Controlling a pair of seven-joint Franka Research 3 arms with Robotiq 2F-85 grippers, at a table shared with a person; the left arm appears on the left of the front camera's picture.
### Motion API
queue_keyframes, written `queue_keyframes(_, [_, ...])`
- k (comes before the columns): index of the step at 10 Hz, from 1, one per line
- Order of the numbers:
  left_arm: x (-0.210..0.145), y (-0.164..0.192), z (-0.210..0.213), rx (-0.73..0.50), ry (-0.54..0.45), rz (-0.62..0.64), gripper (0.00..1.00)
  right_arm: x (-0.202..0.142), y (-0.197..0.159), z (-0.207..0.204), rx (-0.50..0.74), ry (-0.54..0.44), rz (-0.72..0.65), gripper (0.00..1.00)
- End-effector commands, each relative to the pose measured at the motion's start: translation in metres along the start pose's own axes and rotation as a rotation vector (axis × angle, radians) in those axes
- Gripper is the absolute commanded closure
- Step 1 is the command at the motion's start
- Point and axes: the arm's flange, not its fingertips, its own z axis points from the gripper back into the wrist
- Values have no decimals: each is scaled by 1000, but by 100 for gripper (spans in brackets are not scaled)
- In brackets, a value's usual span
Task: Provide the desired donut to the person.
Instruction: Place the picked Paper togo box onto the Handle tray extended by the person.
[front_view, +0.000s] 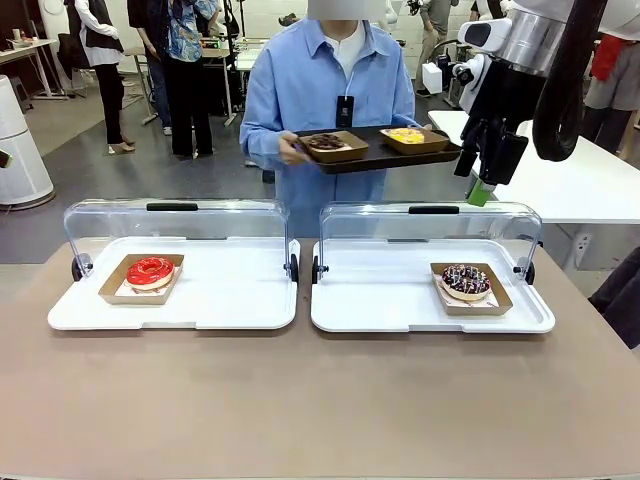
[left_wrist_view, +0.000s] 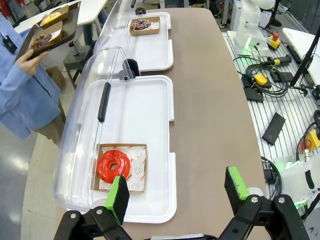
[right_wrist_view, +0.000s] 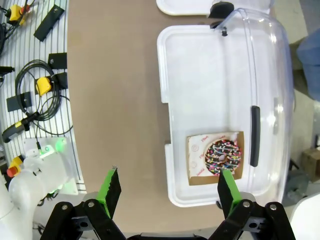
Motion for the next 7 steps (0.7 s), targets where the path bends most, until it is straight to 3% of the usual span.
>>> queue_keyframes(1, [2,-1,1,10,-9,2,0,-1,2,1,8,2,-3,0])
queue_keyframes(4, [2,-1,1,10,-9,2,0,0,0,0,0,0,0,0])
queue_keyframes(5, [2,-1,1,10,-9,2,0,-37,2,18,79,-161,68,0])
queue_keyframes(7, [2,-1,1,10,-9,2,0,-107,0,36,10,-415,127,0])
